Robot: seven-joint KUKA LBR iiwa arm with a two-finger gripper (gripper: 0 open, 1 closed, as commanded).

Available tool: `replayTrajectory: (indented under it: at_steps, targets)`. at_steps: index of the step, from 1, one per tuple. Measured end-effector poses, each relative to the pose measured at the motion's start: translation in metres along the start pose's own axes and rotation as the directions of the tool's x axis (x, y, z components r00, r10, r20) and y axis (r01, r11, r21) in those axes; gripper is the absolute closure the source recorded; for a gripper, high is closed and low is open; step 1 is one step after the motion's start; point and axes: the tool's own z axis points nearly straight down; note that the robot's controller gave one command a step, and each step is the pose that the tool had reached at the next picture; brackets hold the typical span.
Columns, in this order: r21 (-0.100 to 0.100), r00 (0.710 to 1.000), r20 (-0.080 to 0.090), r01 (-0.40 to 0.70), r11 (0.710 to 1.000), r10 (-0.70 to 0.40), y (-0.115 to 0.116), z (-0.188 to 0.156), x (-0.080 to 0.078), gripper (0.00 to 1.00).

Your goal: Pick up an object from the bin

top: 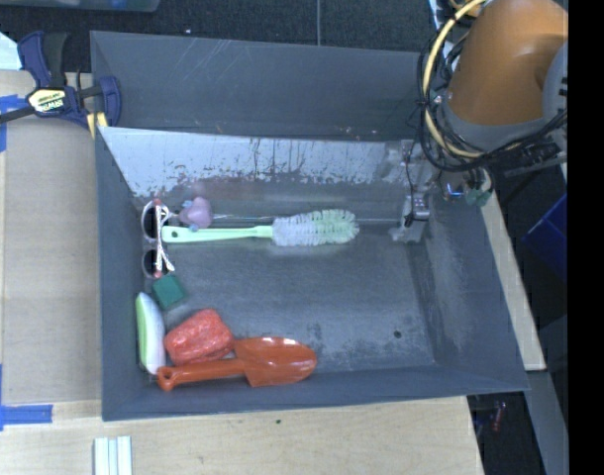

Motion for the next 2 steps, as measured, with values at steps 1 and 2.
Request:
replayTrajectory:
  at_steps: [1, 2]
  targets:
    - [0.001, 1.0, 0.007, 0.002, 1.0, -0.002, 0.0, -0.003, -0.001, 0.0]
    - [0.001, 1.0, 0.012, 0.022, 1.0, -0.022, 0.048, 0.104, 0.001, 0.0]
